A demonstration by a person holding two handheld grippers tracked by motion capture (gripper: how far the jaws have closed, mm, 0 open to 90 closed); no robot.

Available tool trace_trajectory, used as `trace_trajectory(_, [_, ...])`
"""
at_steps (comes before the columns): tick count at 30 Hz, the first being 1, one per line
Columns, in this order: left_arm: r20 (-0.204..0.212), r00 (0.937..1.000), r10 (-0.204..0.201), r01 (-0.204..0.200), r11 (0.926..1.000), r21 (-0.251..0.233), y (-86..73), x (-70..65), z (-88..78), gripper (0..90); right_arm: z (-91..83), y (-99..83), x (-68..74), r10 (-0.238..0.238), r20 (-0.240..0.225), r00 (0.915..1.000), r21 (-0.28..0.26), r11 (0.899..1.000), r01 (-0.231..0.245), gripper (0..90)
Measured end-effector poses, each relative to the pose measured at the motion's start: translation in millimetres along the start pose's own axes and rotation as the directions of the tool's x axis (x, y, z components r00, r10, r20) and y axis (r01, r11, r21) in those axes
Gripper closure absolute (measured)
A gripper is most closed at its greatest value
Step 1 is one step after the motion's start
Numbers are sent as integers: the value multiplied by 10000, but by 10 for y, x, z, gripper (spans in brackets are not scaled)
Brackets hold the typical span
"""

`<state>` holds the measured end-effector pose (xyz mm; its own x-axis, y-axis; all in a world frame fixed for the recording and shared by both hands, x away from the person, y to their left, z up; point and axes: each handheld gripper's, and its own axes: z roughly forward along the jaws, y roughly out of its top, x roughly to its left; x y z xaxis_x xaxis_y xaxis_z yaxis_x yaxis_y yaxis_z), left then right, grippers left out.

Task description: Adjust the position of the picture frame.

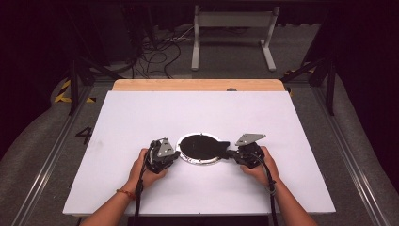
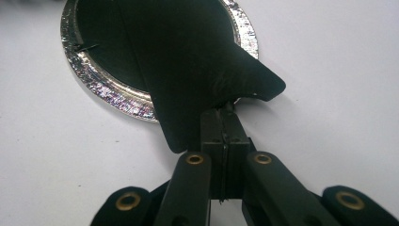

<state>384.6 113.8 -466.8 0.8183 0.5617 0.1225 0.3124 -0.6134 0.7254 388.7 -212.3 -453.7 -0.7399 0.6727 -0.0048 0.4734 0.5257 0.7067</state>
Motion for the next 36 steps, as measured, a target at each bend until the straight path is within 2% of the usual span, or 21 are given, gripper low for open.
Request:
trace_trajectory(3, [-65,10000,12,-12,10000,26,2,6,3,896,-6,-13,10,188,-124,9997,-39,9998,-188,900])
trace_trajectory(10, [-152,9997,-182,181,9998,-51,-11,32,8,896,-26,-26,82,18,-68,10000,22,10000,-18,900])
trace_trajectory(13, [-181,9995,-246,245,9997,-75,-11,46,11,895,-49,-67,126,-12,-223,9997,-78,10000,10,900])
trace_trajectory(15, [-62,9990,-451,451,9990,-56,-5,71,13,889,-55,-88,152,115,-188,9998,-160,9998,-118,900])
trace_trajectory(16, [52,9975,-710,710,9975,-1,1,108,11,874,-58,-91,165,137,-178,9997,-155,9998,-140,900])
trace_trajectory(17, [103,9967,-801,800,9968,41,5,122,12,869,-70,-93,190,17,-267,9996,-90,10000,-20,900])
trace_trajectory(19, [137,9970,-758,756,9971,105,15,134,15,873,-77,-96,208,-63,-304,9995,-66,10000,61,900])
trace_trajectory(21, [25,9988,-491,491,9984,282,42,127,19,895,-92,-120,267,-209,-291,9994,-122,9997,206,900])
trace_trajectory(22, [-49,9997,-245,247,9989,409,58,118,18,896,-96,-125,285,-230,-301,9993,-115,9997,227,900])
trace_trajectory(23, [-134,9995,290,-281,9975,642,93,97,19,896,-101,-126,296,-261,-350,9990,-91,9996,258,900])
trace_trajectory(24, [-136,9984,555,-542,9949,847,118,96,14,899,-105,-130,313,-307,-385,9988,-74,9995,304,900])
trace_trajectory(25, [78,9985,548,-552,9950,837,147,109,8,899,-106,-133,324,-308,-351,9989,-86,9995,305,900])
trace_trajectory(27, [101,9977,669,-676,9936,905,187,131,26,898,-108,-140,332,-224,-419,9989,-114,9997,220,900])
trace_trajectory(29, [184,9993,312,-326,9964,783,182,162,45,898,-111,-138,355,-255,-431,9987,-68,9997,252,900])
trace_trajectory(31, [195,9995,240,-254,9968,754,178,176,45,891,-113,-137,367,-280,-473,9985,-46,9996,278,900])
trace_trajectory(33, [151,9999,10,-19,9979,642,162,195,50,888,-118,-139,402,-340,-593,9977,-12,9994,340,900])
trace_trajectory(36, [138,9999,-89,82,9985,539,152,213,53,887,-122,-137,475,-576,-647,9962,49,9983,580,900])
